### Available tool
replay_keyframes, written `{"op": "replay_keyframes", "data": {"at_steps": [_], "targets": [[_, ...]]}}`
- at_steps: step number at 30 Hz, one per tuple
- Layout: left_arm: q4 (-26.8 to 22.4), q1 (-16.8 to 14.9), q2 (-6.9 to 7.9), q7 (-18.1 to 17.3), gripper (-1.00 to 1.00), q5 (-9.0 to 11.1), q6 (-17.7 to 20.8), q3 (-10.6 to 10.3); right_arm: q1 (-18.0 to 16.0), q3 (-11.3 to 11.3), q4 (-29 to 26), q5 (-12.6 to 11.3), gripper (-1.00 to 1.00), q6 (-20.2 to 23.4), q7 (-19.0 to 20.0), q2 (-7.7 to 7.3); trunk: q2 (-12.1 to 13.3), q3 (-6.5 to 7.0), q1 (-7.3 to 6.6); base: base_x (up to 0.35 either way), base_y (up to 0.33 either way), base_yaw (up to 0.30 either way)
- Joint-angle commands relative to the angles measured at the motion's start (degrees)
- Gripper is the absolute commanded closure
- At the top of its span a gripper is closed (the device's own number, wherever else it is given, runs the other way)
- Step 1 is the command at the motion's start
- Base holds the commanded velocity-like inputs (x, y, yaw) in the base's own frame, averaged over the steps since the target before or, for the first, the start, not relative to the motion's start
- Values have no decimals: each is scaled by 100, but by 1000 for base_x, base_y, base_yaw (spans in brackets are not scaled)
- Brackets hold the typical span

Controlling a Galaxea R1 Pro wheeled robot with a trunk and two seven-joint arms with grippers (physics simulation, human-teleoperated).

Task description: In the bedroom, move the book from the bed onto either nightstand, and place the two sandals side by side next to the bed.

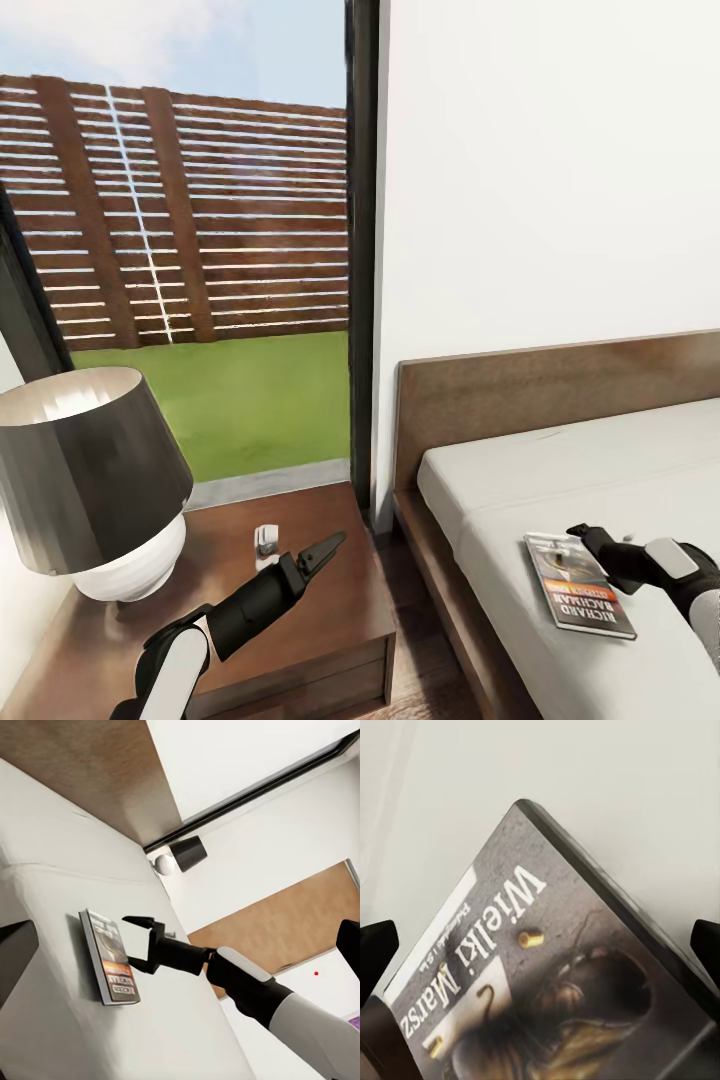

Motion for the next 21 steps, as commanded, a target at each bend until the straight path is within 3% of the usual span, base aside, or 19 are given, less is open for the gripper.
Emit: {"op": "replay_keyframes", "data": {"at_steps": [1, 21], "targets": [[0, -4, -2, 0, -100, 23, 35, 4, 2, -24, 241, -41, -100, 41, -19, 9, -2, -7, 0, 0, 0, 0], [0, -4, -8, 0, -100, 23, 34, -3, 2, -24, 240, -39, -100, 49, -19, 35, -2, -7, 0, 0, 0, 0]]}}
